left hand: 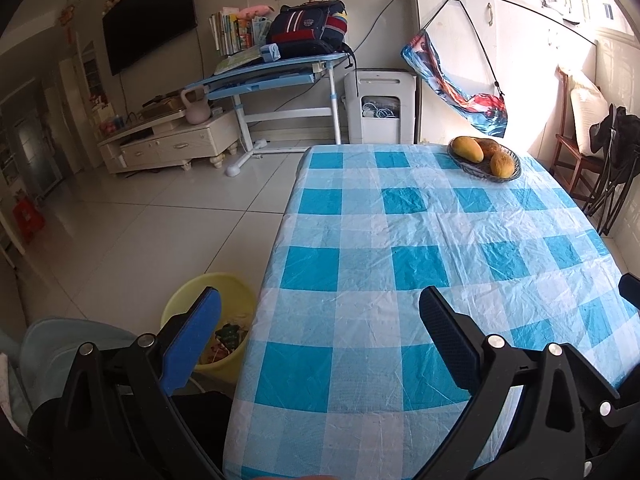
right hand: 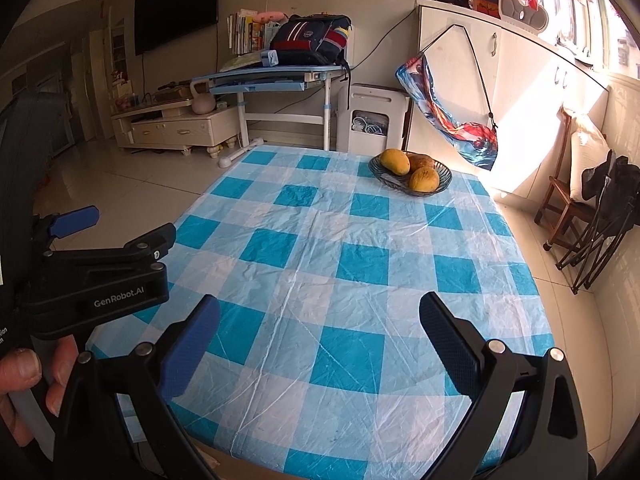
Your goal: Collect trash
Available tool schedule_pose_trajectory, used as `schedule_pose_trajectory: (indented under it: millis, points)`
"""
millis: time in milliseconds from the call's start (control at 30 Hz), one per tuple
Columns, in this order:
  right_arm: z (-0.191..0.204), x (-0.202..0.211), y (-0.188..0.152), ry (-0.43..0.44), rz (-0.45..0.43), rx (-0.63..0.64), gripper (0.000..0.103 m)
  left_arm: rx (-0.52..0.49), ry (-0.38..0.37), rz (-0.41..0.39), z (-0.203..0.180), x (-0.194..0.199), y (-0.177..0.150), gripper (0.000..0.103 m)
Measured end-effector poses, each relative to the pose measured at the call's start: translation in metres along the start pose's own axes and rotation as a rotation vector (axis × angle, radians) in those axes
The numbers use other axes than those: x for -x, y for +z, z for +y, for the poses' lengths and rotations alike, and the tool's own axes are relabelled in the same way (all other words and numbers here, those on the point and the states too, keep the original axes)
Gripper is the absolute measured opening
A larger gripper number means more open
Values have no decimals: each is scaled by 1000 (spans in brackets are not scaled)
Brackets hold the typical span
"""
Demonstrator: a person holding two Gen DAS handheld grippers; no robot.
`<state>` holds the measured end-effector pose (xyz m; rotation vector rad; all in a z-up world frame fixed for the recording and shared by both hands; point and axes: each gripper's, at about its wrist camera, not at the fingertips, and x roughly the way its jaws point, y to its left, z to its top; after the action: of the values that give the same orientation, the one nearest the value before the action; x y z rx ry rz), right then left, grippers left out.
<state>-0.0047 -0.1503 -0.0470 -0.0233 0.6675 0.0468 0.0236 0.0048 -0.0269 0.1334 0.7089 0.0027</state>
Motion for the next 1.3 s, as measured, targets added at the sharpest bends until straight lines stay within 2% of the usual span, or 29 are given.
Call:
schedule_pose_trajectory:
  millis: [433,900,1300]
  points:
    - [-13,-8,-3,33,56,-66,95,-9,-13,45,-7,-14,-3,96]
    - [-20,-18,-9,47,114,-111,95,-25,-26,56,-8,-20,-2,96]
    - [-25,-20,-11,25,111,-122,95,-58,-13,70,-12,-28,-1,96]
